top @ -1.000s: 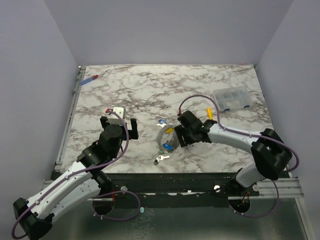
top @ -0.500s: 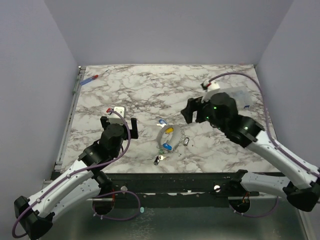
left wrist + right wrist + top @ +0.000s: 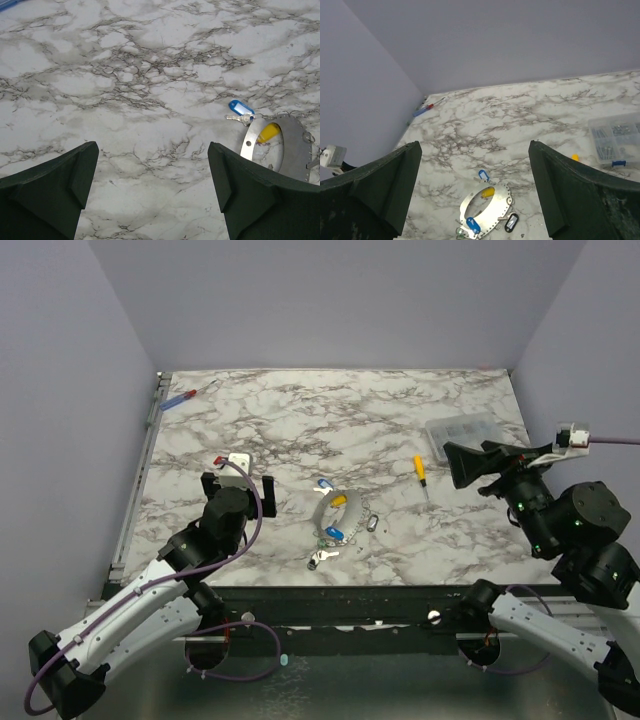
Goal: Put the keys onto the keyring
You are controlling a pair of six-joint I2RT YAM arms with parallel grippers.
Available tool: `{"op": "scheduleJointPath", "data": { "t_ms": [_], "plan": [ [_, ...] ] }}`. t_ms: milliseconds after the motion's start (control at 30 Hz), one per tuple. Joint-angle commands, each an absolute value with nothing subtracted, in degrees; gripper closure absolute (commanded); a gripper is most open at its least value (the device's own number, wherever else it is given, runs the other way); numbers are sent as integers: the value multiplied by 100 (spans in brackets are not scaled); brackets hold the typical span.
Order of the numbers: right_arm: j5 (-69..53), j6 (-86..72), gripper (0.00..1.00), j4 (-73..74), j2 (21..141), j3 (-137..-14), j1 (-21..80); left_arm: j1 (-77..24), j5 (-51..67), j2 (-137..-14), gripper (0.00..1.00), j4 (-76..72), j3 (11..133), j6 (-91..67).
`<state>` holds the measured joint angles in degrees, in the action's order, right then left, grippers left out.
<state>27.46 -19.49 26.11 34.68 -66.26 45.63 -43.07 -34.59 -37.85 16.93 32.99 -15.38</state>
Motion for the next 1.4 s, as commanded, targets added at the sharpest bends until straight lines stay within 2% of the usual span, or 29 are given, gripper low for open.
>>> {"op": "scheduleJointPath", "data": {
  "t_ms": [0, 333, 1133, 1367],
  "plan": [
    [3170, -2215, 0, 3187, 3055, -6453, 4532, -4280, -3608, -3813, 1, 1650, 3371, -1539],
    [3197, -2731, 0, 4272, 2699, -6723, 4531, -4273, -3665, -3802, 1, 1652, 3372, -1547],
    [2917, -3109, 0, 4254, 2570, -6424, 4532, -4273, -3562, -3493, 1, 1736, 3352, -1620],
    [2321, -2962, 0, 4088, 2502, -6326, 4527, -4277, -3521, -3546, 1, 1740, 3383, -1574]
  ]
}}
